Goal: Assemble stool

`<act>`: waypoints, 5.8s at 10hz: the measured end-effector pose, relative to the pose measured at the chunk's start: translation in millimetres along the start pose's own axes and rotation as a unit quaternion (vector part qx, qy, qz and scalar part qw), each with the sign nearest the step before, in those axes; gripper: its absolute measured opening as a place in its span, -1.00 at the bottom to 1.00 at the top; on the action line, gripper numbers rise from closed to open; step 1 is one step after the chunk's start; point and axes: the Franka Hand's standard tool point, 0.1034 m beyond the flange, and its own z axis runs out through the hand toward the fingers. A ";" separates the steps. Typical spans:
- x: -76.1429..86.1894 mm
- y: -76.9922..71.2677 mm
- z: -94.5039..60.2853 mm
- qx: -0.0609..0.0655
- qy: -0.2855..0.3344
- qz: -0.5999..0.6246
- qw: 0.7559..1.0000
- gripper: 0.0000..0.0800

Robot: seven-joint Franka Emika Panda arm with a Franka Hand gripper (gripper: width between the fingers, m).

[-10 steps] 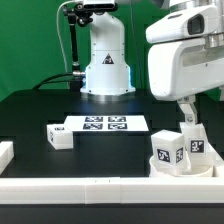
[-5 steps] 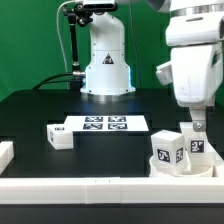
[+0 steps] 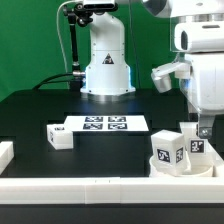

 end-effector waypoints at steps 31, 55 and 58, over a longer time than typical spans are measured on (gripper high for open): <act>4.7 -1.0 0.4 0.014 0.019 0.793 0.609 -0.16; 29.2 -8.8 0.3 0.096 -0.026 0.987 -0.129 -0.16; 29.6 -8.7 -0.7 0.097 -0.024 0.989 -0.111 0.56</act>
Offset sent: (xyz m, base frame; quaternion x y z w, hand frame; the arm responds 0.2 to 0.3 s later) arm 0.0000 0.0000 0.0000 0.0000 0.0000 0.0000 1.0000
